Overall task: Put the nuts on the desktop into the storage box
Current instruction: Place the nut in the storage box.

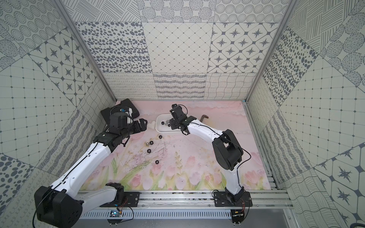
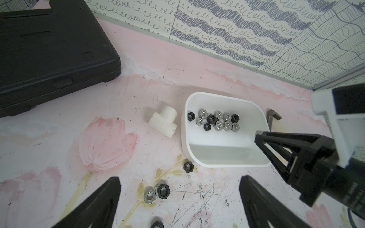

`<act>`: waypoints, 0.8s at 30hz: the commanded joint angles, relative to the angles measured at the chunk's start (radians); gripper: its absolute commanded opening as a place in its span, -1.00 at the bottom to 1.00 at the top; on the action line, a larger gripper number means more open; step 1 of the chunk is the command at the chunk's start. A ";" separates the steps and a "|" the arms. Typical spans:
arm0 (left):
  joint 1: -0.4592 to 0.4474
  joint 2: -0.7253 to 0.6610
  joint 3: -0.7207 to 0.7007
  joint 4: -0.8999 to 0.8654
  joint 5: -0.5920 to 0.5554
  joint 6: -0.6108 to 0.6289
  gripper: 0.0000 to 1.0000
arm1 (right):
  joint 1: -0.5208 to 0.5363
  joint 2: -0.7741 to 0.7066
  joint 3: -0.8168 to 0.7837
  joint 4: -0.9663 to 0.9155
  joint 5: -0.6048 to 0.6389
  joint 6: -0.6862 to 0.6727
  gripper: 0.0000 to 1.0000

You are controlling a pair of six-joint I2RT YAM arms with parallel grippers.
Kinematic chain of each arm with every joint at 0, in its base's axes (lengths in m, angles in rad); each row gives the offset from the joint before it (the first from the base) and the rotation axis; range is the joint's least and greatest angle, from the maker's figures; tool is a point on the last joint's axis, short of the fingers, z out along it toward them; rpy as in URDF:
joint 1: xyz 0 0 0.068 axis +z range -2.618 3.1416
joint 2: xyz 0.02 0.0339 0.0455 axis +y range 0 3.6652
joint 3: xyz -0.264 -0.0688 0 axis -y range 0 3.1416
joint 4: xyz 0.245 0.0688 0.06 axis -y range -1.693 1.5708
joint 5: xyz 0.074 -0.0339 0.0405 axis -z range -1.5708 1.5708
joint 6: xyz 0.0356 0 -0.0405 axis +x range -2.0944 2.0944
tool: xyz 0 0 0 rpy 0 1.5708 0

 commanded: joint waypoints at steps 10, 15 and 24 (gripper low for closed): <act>-0.001 0.001 -0.002 -0.011 -0.004 0.013 0.98 | -0.040 0.248 0.218 -0.128 0.113 -0.047 -0.65; -0.002 0.004 -0.005 -0.005 -0.001 0.013 0.98 | -0.051 0.276 0.235 -0.156 0.176 -0.049 -0.63; -0.001 0.009 -0.005 0.000 0.000 0.013 0.98 | -0.070 0.295 0.257 -0.171 0.246 -0.057 -0.57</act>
